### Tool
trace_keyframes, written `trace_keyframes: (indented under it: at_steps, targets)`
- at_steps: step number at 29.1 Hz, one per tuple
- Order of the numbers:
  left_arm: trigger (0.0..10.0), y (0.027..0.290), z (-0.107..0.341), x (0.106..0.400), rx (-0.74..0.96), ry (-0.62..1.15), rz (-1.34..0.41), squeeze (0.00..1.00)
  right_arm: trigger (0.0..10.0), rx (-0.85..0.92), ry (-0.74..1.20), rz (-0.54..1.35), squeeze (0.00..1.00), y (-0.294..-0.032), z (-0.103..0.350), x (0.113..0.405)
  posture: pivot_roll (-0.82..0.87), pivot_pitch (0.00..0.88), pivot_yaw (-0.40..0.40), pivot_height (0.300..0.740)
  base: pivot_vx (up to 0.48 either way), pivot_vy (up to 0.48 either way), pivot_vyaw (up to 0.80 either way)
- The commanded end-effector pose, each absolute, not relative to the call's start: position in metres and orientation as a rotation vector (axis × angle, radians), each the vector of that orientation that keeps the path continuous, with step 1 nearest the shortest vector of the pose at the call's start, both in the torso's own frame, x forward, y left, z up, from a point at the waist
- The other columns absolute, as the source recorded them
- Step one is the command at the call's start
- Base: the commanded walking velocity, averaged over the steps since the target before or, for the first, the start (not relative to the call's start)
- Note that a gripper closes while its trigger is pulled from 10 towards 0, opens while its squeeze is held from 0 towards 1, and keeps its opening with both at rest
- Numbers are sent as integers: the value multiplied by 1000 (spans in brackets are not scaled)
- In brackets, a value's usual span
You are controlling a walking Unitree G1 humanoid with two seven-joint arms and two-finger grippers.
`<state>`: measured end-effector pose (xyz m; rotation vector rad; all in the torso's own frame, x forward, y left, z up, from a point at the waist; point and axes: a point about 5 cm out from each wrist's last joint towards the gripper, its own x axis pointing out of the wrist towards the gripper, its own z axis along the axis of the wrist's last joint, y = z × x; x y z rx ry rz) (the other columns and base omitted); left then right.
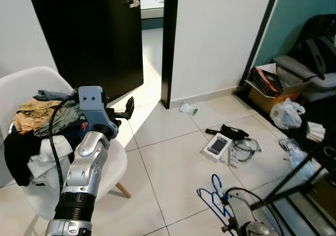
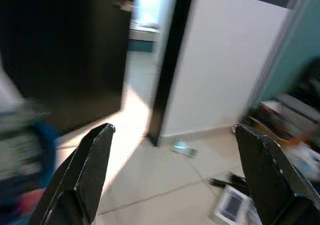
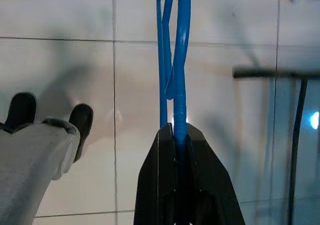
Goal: Hang hanger
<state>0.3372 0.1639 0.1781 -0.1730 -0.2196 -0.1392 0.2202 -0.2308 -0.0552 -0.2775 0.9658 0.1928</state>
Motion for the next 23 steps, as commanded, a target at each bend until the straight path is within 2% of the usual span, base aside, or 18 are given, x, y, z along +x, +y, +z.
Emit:
trace_keyframes:
  at_steps: [1,3,23]
  targets:
    - [10000,171,176,335,-148,-218,-114,0,10000,-267,938,210,0,-224,-53,227,16,0,-46,740,319,0,800]
    - [10000,171,176,335,-149,-219,-115,0,10000,-271,937,210,0,-224,-53,227,16,0,-46,740,319,0,800]
    - [10000,156,180,336,-143,-231,-163,0,10000,-263,938,188,0,-226,-52,227,10,0,-43,740,337,0,0]
